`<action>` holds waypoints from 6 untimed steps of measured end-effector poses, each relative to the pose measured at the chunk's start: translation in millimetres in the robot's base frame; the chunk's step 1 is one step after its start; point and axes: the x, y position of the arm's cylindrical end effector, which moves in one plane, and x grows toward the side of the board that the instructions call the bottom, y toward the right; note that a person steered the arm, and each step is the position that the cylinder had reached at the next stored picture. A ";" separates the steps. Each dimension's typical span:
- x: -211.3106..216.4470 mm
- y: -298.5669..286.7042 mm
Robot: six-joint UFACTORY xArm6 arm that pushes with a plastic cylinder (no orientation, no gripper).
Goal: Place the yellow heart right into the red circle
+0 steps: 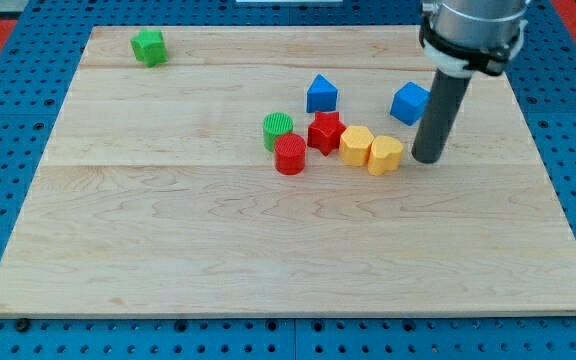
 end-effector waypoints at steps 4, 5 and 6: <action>-1.0 -58.9; -3.6 -67.6; -5.2 -80.2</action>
